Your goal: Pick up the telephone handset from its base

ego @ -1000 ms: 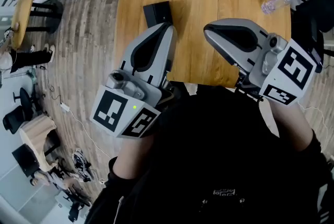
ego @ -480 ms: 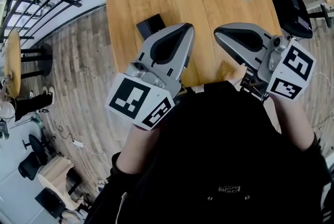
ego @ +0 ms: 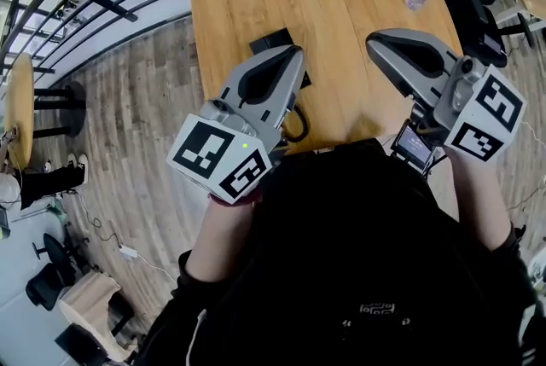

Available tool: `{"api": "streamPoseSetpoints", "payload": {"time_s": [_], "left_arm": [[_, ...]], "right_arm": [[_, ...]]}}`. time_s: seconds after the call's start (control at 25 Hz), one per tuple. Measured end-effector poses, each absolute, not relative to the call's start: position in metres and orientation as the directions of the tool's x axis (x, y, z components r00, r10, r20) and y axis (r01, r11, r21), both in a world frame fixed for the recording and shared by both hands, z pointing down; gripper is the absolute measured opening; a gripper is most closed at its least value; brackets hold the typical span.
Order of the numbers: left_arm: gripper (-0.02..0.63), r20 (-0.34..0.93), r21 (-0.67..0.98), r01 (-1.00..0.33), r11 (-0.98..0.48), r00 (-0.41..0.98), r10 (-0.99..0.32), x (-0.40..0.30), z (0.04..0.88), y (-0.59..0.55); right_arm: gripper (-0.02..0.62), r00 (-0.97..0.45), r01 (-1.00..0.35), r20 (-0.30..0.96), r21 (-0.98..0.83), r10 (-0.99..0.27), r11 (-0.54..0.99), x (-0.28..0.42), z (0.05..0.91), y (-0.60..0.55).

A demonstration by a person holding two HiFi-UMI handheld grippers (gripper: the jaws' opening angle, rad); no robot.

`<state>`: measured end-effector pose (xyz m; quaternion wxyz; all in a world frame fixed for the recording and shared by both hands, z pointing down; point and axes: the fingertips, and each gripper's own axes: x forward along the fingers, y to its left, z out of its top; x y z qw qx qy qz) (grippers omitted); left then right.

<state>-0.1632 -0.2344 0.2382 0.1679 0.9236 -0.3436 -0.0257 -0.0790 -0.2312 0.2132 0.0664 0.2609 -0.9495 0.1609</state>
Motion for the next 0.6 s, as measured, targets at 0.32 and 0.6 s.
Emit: {"api": "streamPoseSetpoints", "payload": {"time_s": [0.32,0.6], "left_arm": [[0.003,0.052,0.370,-0.575,-0.729,0.797,-0.602,-0.201,0.253,-0.222],[0.003,0.079,0.390,-0.620,-0.680,0.759,-0.647,-0.220,0.284,-0.199]], "right_arm": [[0.015,-0.816,-0.578,0.202,-0.325,-0.542,0.749,-0.109,0.212,-0.222],[0.015,-0.822,-0.570,0.248,-0.366,-0.513,0.736,-0.128,0.231,-0.227]]}}
